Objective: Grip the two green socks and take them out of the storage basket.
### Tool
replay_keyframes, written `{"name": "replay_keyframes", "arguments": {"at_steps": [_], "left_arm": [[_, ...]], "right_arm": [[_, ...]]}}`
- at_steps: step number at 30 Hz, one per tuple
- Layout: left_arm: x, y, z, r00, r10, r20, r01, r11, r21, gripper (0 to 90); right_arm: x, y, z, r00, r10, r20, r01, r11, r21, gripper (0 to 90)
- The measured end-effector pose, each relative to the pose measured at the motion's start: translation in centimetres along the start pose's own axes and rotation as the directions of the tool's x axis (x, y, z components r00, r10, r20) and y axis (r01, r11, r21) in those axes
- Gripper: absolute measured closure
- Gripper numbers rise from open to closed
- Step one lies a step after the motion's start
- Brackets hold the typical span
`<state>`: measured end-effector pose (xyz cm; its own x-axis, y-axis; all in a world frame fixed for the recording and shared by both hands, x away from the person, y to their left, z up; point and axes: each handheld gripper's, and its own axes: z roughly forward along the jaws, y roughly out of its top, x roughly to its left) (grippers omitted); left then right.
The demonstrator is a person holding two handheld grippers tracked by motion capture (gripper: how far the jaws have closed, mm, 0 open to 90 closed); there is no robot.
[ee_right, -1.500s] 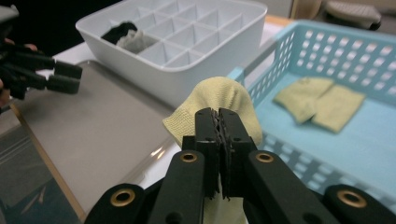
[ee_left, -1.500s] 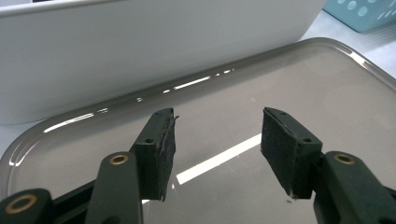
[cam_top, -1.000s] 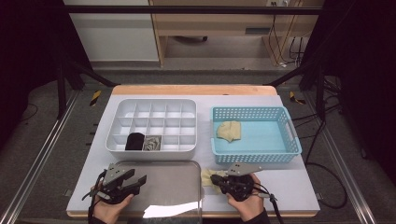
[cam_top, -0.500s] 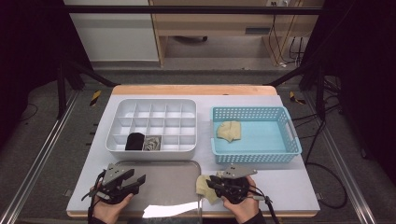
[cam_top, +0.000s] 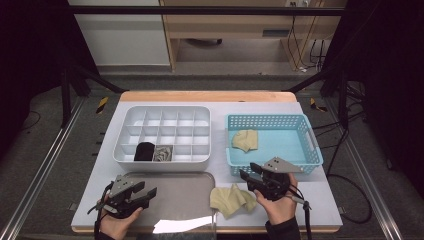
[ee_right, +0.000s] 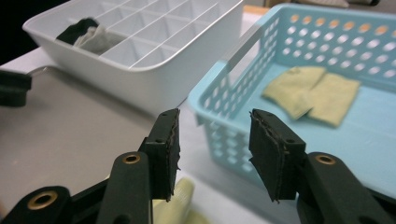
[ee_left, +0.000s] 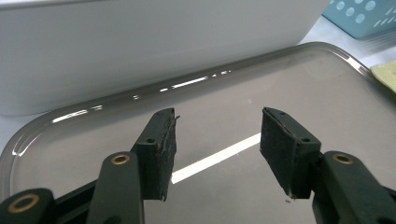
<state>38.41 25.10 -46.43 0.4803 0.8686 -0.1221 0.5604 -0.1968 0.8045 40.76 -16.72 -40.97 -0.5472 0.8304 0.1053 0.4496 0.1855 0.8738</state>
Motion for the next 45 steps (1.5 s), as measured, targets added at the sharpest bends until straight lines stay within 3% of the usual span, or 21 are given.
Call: {"name": "replay_keyframes", "arguments": {"at_steps": [14, 23, 33, 45], "left_arm": [[0.1, 0.0, 0.0, 1.0, 0.002, -0.001, -0.002, 1.0, 0.006, 44.4], [0.2, 0.0, 0.1, 1.0, 0.0, 0.003, 0.0, 1.0, 0.004, 44.4], [0.3, 0.0, 0.2, 1.0, 0.002, 0.004, -0.002, 1.0, 0.003, 44.4], [0.3, 0.0, 0.2, 1.0, 0.001, 0.005, -0.001, 1.0, 0.005, 44.4]], "right_arm": [[-3.5, 4.2, 1.7, 0.9953, 0.04, 0.088, -0.041, 0.999, 0.007, 46.9], [-4.9, 7.0, 3.1, 0.9904, 0.076, 0.115, -0.076, 0.997, -0.008, 46.6], [-6.3, 9.1, 5.1, 0.984, 0.076, 0.161, -0.08, 0.997, 0.018, 46.5], [-7.0, 10.4, 8.1, 0.9794, 0.099, 0.176, -0.109, 0.993, 0.046, 46.1]]}}
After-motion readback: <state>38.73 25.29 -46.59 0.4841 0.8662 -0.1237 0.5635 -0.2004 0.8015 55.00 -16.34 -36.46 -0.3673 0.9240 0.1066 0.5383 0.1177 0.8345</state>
